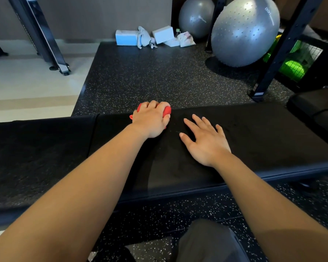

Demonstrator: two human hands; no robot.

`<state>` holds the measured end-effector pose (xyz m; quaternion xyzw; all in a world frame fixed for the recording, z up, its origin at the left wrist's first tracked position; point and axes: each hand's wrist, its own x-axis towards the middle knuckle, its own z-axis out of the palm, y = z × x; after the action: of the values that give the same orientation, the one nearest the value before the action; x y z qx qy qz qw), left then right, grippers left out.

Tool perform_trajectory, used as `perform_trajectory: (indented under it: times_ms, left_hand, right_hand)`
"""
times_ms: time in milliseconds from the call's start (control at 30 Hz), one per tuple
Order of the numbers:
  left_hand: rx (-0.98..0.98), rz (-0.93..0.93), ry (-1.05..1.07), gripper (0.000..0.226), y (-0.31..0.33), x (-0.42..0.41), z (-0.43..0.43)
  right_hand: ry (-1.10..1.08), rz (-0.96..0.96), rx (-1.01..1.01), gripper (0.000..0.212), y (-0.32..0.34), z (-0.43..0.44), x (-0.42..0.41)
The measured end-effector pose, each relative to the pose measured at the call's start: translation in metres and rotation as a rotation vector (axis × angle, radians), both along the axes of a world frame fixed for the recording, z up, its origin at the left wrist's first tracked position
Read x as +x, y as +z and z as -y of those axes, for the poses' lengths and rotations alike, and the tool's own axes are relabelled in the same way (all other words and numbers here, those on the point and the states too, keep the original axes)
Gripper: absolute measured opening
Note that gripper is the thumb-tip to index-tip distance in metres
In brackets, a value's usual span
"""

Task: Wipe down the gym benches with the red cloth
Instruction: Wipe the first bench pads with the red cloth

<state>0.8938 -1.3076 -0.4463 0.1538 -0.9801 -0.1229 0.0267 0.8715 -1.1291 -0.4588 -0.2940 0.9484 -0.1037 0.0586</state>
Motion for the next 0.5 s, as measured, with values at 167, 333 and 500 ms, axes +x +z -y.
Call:
perform_trajectory:
  times_ms: [167,333,500]
  left_hand:
    - [0.007,0.003,-0.022,0.045,0.003,0.009,0.000]
    - [-0.003,-0.007,-0.055,0.046,0.000,0.040,-0.001]
    - [-0.011,-0.122,-0.136,0.045,-0.008,0.093,-0.002]
  right_hand:
    - [-0.005,0.010,-0.014,0.057,0.002,-0.001,0.002]
    - [0.002,0.019,-0.033,0.055,0.001,-0.002,0.002]
    - [0.021,0.020,-0.034,0.055,0.003,-0.006,0.007]
